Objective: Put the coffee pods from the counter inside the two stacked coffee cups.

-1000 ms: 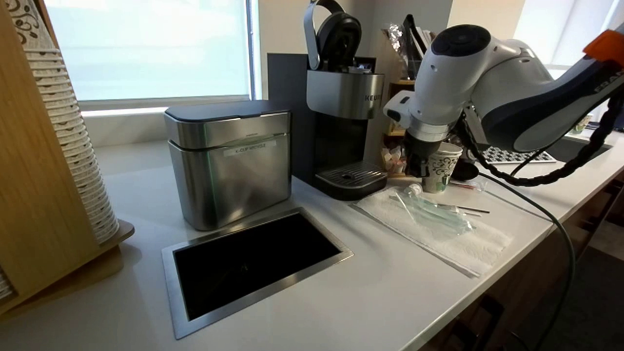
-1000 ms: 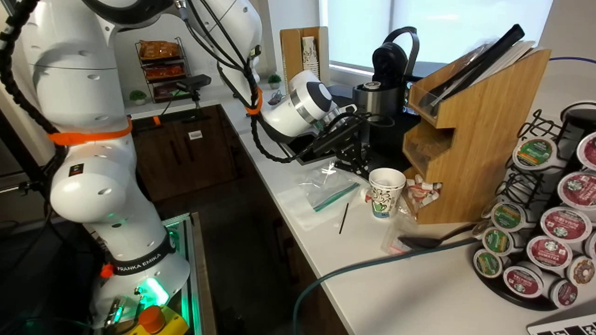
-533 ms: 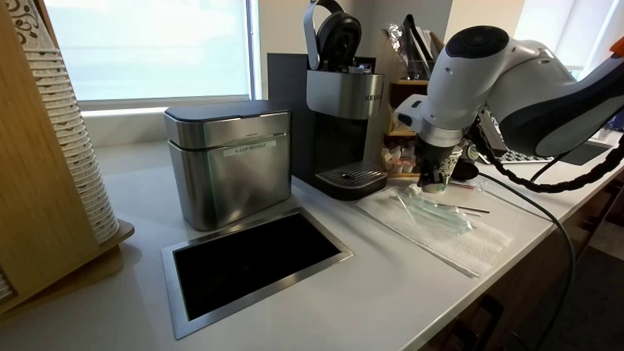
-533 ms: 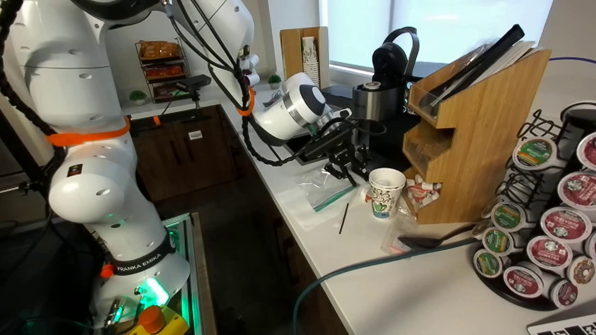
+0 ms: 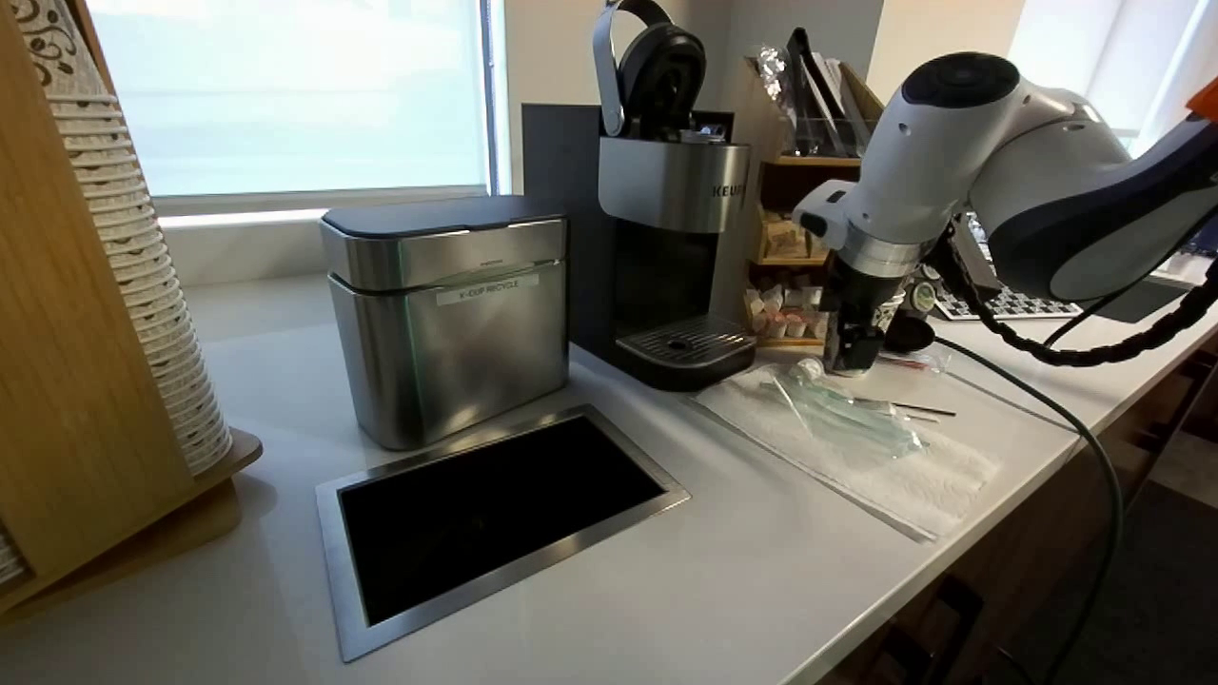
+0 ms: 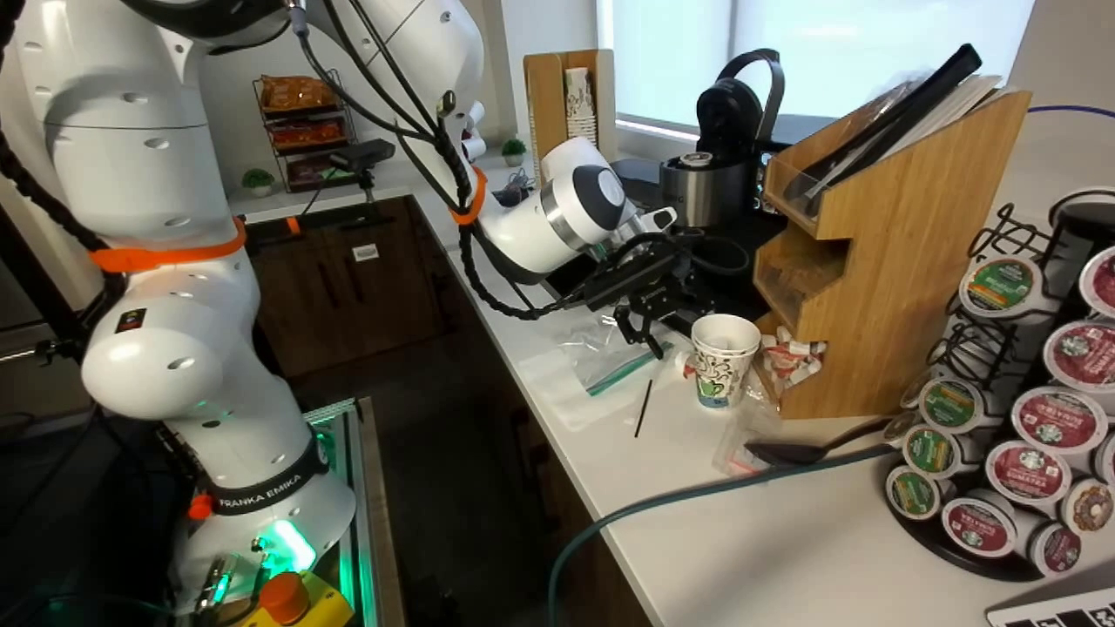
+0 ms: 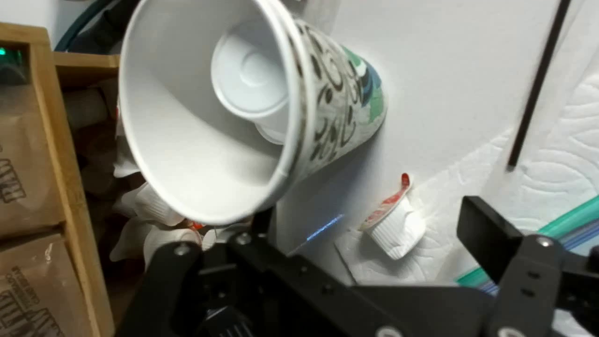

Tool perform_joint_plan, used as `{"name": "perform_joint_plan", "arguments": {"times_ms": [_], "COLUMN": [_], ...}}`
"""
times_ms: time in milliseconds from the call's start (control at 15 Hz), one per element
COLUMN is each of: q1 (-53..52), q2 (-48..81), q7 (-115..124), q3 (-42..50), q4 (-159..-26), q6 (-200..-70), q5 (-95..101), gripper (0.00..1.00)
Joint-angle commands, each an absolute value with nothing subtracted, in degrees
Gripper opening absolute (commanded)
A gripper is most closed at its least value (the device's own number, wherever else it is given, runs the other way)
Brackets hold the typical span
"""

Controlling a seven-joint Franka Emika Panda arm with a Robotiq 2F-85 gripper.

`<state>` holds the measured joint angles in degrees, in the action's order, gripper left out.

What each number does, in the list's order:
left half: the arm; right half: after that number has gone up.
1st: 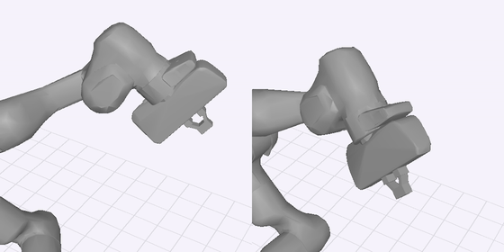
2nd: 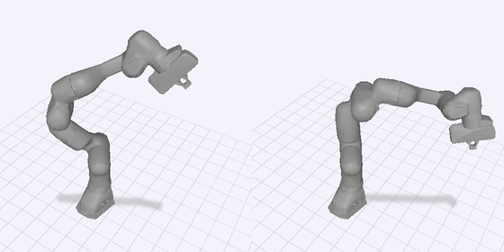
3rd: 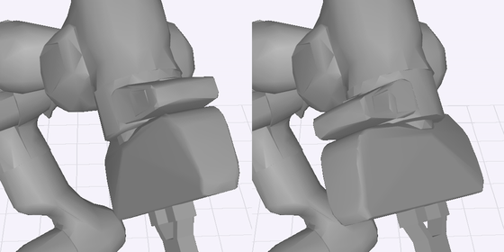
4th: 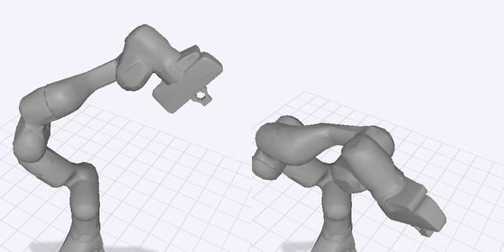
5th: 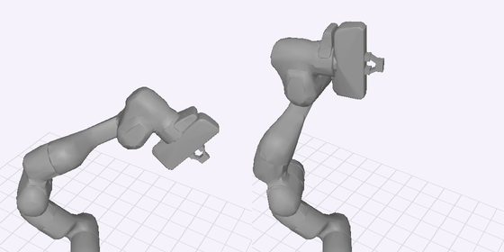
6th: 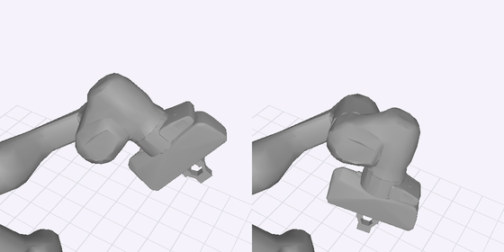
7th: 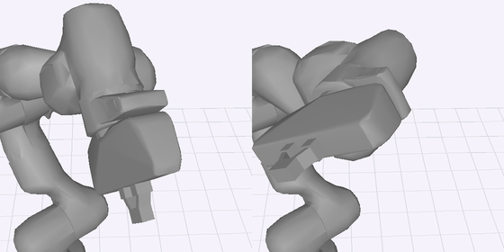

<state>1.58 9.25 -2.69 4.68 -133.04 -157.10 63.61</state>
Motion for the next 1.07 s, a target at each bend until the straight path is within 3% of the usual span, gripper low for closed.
{"name": "perform_joint_plan", "arguments": {"times_ms": [0,400,1000], "q1": [2.91,2.04,4.62], "q2": [12.00,12.33,14.30], "q7": [-6.13,-6.21,5.27], "q3": [4.23,3.64,3.42], "q4": [-131.90,-131.71,-131.72], "q6": [-161.57,-158.99,-172.90], "q5": [59.34,58.53,48.11], "gripper": [0.95,1.00,0.99]}}
